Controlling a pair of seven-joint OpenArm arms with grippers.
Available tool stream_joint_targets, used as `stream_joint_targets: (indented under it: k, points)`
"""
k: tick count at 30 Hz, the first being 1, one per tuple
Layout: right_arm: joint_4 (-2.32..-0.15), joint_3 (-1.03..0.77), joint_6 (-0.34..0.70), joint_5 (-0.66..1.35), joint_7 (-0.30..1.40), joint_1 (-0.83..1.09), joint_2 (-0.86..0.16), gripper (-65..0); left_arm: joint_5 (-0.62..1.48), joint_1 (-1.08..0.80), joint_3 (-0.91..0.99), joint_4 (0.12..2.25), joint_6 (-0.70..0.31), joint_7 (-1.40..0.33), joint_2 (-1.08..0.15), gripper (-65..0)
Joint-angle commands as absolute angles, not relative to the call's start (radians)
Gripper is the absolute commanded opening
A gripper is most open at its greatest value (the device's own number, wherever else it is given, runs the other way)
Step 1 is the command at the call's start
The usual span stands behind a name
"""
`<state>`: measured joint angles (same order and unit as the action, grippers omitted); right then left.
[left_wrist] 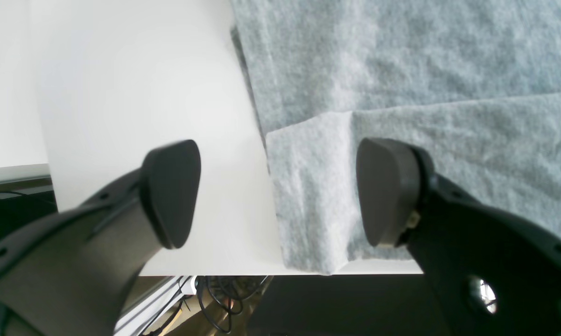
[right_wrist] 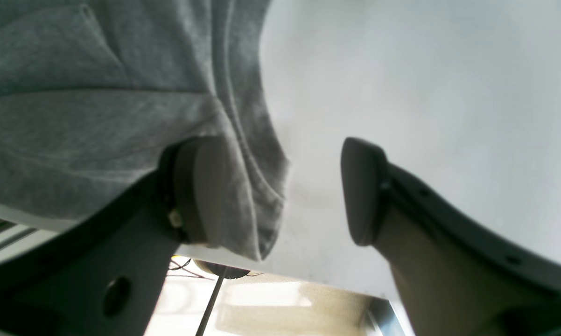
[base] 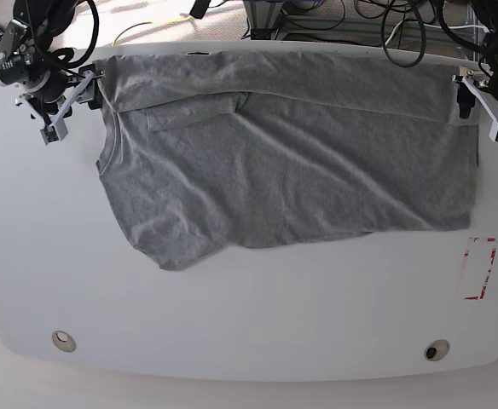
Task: Fold the T-shirt properly
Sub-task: 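Release the shirt and move the right gripper toward the shirt's sleeve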
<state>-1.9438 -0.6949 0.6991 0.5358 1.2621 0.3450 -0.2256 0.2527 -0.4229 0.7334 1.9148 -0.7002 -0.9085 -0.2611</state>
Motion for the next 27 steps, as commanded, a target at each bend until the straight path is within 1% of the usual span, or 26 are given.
stream_joint_targets:
  k: [1, 5, 8, 13, 16, 22, 27]
  points:
    - [-1.963, -0.624, 0.698, 0.601, 1.251, 0.314, -0.239, -27.0, 0.259, -0.412, 0.743, 1.929, -0.698, -0.897, -0.275, -16.4]
    - [-1.962, -0.527, 0.698, 0.621, 1.251, 0.297, -0.232, -27.0, 0.257, -0.41, 0.743, 1.928, -0.698, -0.897, -0.274, -16.4]
    - [-1.962, -0.466, 0.698, 0.613, 1.251, 0.262, -0.208, -27.1, 0.255, -0.41, 0.743, 1.928, -0.698, -0.897, -0.272, -16.4]
    - [-1.916, -0.455, 0.698, 0.565, 1.253, 0.216, -0.174, -27.1, 0.255, -0.414, 0.743, 1.928, -0.698, -0.897, -0.272, -16.4]
    - [-1.882, -0.449, 0.698, 0.572, 1.253, 0.211, -0.174, -27.1, 0.255, -0.414, 0.746, 1.928, -0.698, -0.897, -0.272, -16.4]
    - [-1.851, -0.354, 0.698, 0.567, 1.251, 0.193, -0.177, -27.1, 0.255, -0.414, 0.745, 1.928, -0.698, -0.897, -0.272, -16.5]
    - [-1.83, -0.351, 0.698, 0.567, 1.25, 0.191, -0.171, -27.1, 0.255, -0.414, 0.743, 1.928, -0.698, -0.897, -0.272, -16.5]
